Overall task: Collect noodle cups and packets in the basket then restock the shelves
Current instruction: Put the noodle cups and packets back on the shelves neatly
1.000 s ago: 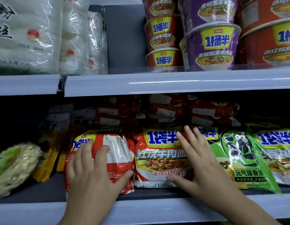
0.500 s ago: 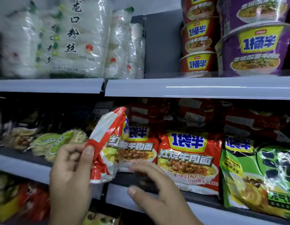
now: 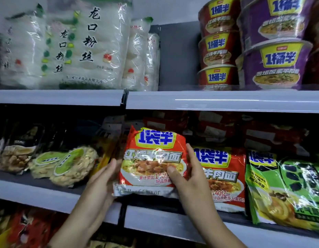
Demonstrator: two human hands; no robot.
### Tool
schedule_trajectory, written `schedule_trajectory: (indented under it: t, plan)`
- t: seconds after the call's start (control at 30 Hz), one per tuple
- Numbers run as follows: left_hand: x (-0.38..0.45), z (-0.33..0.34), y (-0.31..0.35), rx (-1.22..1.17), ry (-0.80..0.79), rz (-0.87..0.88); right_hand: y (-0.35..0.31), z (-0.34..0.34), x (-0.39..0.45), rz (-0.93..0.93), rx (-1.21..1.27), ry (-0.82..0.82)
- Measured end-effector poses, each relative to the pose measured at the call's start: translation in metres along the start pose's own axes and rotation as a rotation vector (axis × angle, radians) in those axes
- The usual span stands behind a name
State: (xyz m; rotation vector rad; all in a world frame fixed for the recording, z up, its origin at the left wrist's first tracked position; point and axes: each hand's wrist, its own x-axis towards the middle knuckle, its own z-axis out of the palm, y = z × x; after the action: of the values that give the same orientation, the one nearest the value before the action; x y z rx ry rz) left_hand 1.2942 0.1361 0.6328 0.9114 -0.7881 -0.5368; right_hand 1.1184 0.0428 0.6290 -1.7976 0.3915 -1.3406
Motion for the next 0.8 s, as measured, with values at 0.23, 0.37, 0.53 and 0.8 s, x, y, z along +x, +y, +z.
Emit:
schedule_trajectory:
  t: [0.23, 0.37, 0.53, 0.8]
  plan:
    - [0.019, -0.02, -0.025, 0.864, -0.298, 0.249, 0.019, 0.048, -0.007, -0.022, -0.556, 0.125]
    - [0.033, -0.031, -0.034, 1.138, -0.296, 0.288, 0.02, 0.06, -0.012, 0.0, -0.81, 0.272]
    - [0.039, -0.026, -0.021, 0.949, -0.356, 0.324, 0.01, 0.073, 0.005, -0.16, -0.867, 0.279]
    - [0.065, -0.014, -0.039, 1.145, -0.363, 0.517, 0.025, 0.062, 0.031, -0.016, -0.986, 0.253]
